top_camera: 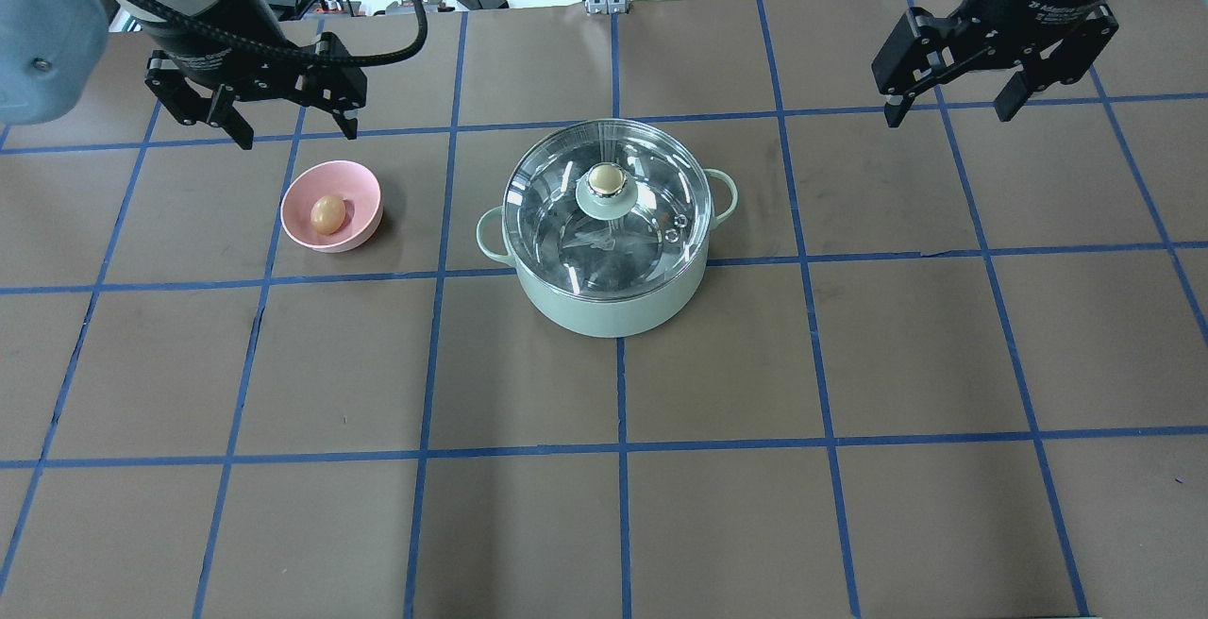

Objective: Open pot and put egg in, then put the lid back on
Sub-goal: 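Move the left gripper toward the pink bowl while the right approaches the lid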

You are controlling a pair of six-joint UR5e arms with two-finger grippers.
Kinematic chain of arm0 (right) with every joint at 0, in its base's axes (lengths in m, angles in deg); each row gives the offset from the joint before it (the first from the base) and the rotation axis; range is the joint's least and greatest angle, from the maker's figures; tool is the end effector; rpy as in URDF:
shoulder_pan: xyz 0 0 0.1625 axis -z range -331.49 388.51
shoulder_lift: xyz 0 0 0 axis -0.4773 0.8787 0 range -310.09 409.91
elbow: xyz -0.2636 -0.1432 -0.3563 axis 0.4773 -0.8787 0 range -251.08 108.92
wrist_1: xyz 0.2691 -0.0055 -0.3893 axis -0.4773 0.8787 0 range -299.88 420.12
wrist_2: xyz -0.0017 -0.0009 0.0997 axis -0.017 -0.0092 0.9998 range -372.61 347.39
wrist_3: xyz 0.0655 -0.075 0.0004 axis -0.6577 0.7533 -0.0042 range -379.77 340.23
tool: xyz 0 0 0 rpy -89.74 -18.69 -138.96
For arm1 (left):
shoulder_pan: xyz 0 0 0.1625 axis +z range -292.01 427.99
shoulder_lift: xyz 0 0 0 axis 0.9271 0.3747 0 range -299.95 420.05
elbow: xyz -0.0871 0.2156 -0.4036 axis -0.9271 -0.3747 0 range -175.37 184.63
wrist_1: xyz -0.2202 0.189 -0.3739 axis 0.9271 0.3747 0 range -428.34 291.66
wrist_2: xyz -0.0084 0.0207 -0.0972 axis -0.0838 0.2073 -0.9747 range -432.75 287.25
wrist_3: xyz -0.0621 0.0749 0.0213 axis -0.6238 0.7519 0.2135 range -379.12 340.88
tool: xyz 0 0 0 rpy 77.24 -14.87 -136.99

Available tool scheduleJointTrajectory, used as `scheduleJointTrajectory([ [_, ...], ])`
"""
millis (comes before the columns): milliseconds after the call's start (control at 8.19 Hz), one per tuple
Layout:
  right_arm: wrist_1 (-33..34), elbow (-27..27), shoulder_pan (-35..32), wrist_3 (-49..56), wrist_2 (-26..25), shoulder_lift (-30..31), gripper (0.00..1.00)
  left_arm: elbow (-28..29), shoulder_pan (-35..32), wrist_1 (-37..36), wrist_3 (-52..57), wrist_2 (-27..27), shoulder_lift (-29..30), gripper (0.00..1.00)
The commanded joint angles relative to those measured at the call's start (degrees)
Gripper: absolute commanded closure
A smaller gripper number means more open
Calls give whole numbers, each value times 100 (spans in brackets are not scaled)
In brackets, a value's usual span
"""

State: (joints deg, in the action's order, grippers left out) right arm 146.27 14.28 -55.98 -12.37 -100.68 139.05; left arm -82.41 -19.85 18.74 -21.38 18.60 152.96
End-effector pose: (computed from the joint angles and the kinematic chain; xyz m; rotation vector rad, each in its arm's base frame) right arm 0.0823 -0.5702 0.5585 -0.0512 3.1075 -0.0041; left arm -0.1089 -0.5870 0.5338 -0.1210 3.1148 -0.0810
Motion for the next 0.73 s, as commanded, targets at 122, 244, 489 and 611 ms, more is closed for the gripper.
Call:
scheduleJointTrajectory([
  [122,804,-80,-767,-71,44,-343,0,-85,655,-1549,533,59,1365,0],
  [244,1085,-133,-1162,-324,35,-597,0,-94,655,-1728,560,76,1666,0],
  [489,1411,-431,-1718,-502,-9,-1221,0,-128,655,-2682,656,68,2360,0],
  [611,1439,-676,-1911,-511,0,-1494,0,-233,663,-3141,752,50,2546,0],
])
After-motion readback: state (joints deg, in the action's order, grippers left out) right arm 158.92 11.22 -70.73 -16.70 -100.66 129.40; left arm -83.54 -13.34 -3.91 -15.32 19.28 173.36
